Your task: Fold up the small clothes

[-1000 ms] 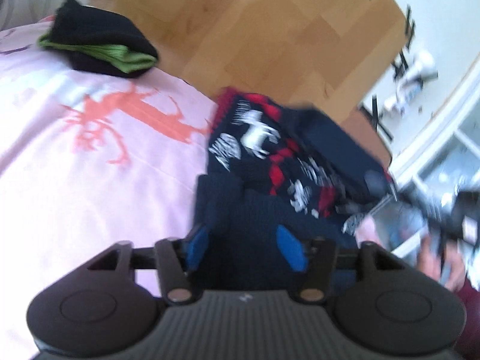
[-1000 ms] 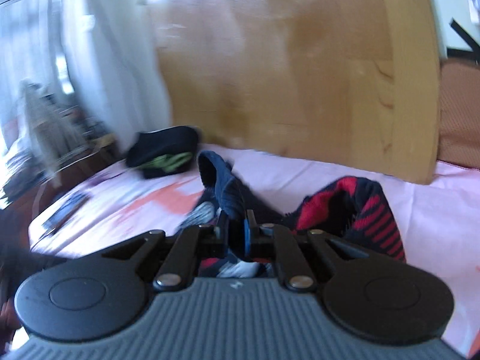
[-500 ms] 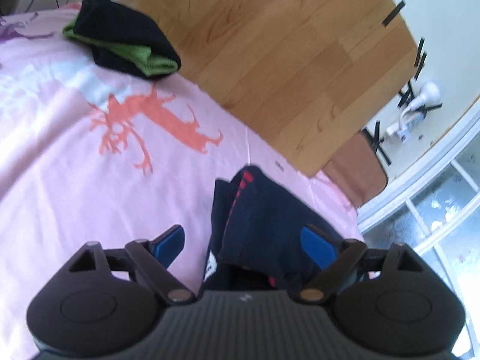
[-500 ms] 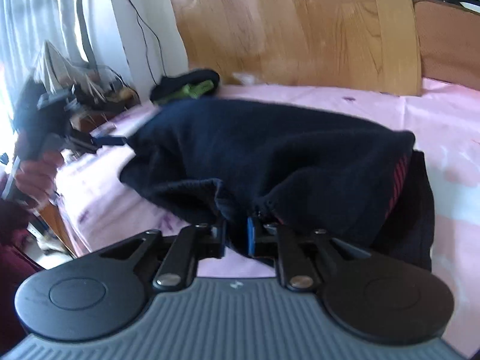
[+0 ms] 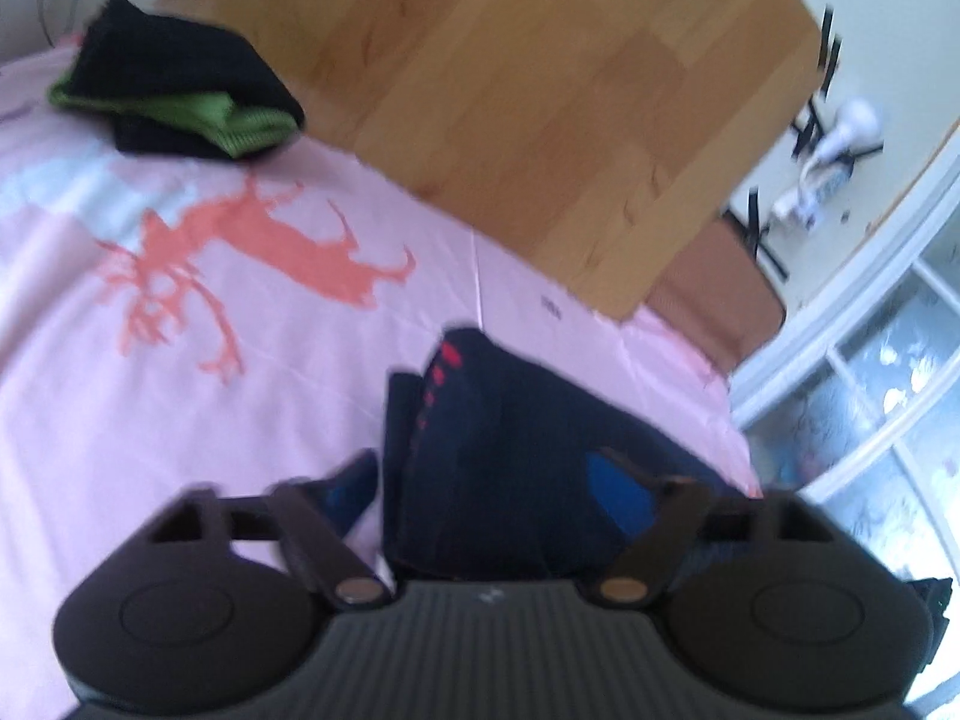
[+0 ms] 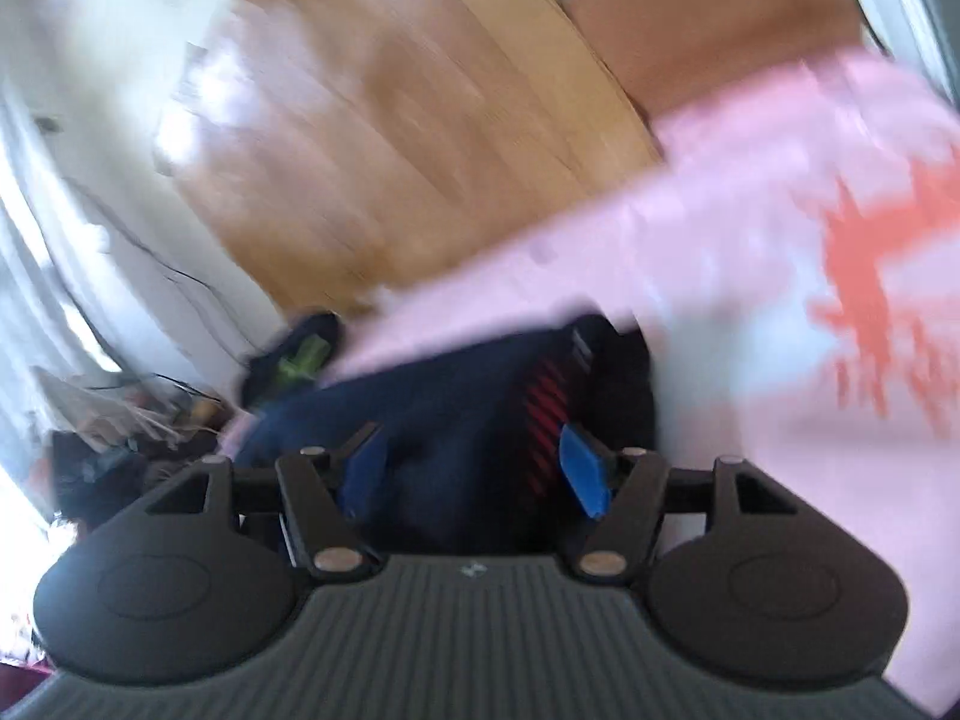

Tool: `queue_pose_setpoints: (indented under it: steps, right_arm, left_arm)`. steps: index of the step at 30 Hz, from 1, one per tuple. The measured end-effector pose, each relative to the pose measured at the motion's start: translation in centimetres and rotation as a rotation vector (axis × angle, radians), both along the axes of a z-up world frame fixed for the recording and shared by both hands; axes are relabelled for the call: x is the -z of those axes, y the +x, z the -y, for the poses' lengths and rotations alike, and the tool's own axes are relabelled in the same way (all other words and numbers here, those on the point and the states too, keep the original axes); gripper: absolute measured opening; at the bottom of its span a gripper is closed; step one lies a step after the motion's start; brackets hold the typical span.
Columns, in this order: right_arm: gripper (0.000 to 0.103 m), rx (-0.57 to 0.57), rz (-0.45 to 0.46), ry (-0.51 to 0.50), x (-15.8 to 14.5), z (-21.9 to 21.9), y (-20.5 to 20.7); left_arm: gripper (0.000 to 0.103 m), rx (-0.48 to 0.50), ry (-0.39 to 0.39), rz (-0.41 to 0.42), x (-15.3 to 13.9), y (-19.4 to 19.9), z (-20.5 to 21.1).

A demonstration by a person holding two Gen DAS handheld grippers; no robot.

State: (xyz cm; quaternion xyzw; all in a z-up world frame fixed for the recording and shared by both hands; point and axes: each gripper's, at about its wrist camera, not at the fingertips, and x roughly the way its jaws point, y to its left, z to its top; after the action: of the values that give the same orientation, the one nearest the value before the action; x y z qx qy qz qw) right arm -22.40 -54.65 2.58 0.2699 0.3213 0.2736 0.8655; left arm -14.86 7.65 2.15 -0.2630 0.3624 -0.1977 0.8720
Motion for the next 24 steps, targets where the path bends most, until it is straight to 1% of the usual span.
queue_pose_setpoints:
  steps: [1, 2, 3, 4, 6, 7, 9, 11, 12, 13, 14, 15, 17, 18, 19, 20, 21, 22, 24]
  right_arm:
    - [0.062, -0.02, -0.034, 0.004, 0.7, -0.6, 0.2]
    - [0.04, -0.045, -0.048, 0.016, 1.2, -1.3, 0.1]
    - [0.025, -0.059, -0.049, 0.017, 1.3, -1.9, 0.2]
    - [0.018, -0.057, -0.043, 0.004, 1.0, -2.1, 0.3]
    - [0.017, -0.031, -0.009, 0.016, -0.1, -1.0, 0.3]
    - [0.017, -0.005, 0.017, 0.022, -0.8, 0.4, 0.2]
    - [0.017, 0.055, 0.049, 0.032, -1.7, 2.7, 0.1]
    - [0.017, 0.074, 0.024, 0.035, -1.1, 3.7, 0.4]
    - [0.017, 0.07, -0.006, 0.011, -0.1, 3.2, 0.6]
    - [0.017, 0.061, -0.032, -0.043, 1.2, 2.3, 0.9]
    - [0.017, 0.046, -0.049, -0.115, 2.2, 1.0, 1.0]
    - [0.017, 0.04, -0.008, -0.121, 2.9, 0.3, 0.7]
    - [0.018, 0.056, -0.007, -0.101, 3.1, 0.7, 0.5]
    - [0.019, 0.058, -0.01, -0.085, 3.1, 0.9, 0.5]
    - [0.025, 0.056, -0.007, -0.081, 2.9, 1.2, 0.5]
    - [0.034, 0.056, -0.007, -0.085, 2.5, 1.6, 0.2]
    - [0.04, 0.068, 0.001, -0.093, 1.9, 2.0, 0.1]
    - [0.049, 0.092, 0.026, -0.103, 1.2, 2.5, -0.3]
    - [0.05, 0.132, 0.083, -0.136, -0.1, 2.9, -1.0]
  left_arm:
    - [0.036, 0.016, 0.006, -0.015, 0.2, 0.2, 0.5]
    - [0.024, 0.029, 0.02, -0.021, 0.3, 0.1, 1.1]
    - [0.016, 0.047, 0.032, -0.019, 0.2, -0.1, 1.6]
    - [0.015, 0.053, 0.042, -0.011, -0.1, -0.6, 1.9]
    - [0.015, 0.06, 0.069, 0.021, -0.9, -1.6, 2.3]
    - [0.015, 0.061, 0.081, 0.033, -1.2, -2.1, 2.5]
    - [0.015, 0.064, 0.101, 0.03, -1.0, -2.7, 2.7]
    - [0.015, 0.068, 0.129, -0.004, 0.3, -2.6, 3.0]
    - [0.015, 0.061, 0.153, -0.021, 1.0, -2.4, 3.2]
    - [0.016, 0.05, 0.162, -0.023, 1.7, -2.3, 3.3]
    - [0.017, 0.046, 0.151, -0.008, 1.9, -2.4, 3.1]
    - [0.019, 0.043, 0.146, -0.015, 1.9, -2.3, 3.0]
    - [0.02, 0.048, 0.131, -0.03, 1.7, -2.2, 2.6]
    - [0.023, 0.054, 0.13, -0.032, 1.5, -2.3, 2.3]
    - [0.026, 0.06, 0.134, -0.027, 1.2, -2.4, 2.0]
    - [0.028, 0.061, 0.142, -0.015, 0.8, -2.6, 1.8]
    - [0.033, 0.057, 0.154, 0.006, 0.3, -2.9, 1.5]
    - [0.035, 0.057, 0.158, 0.031, -0.2, -3.3, 1.1]
    - [0.04, 0.048, 0.16, 0.089, -1.5, -4.2, 0.1]
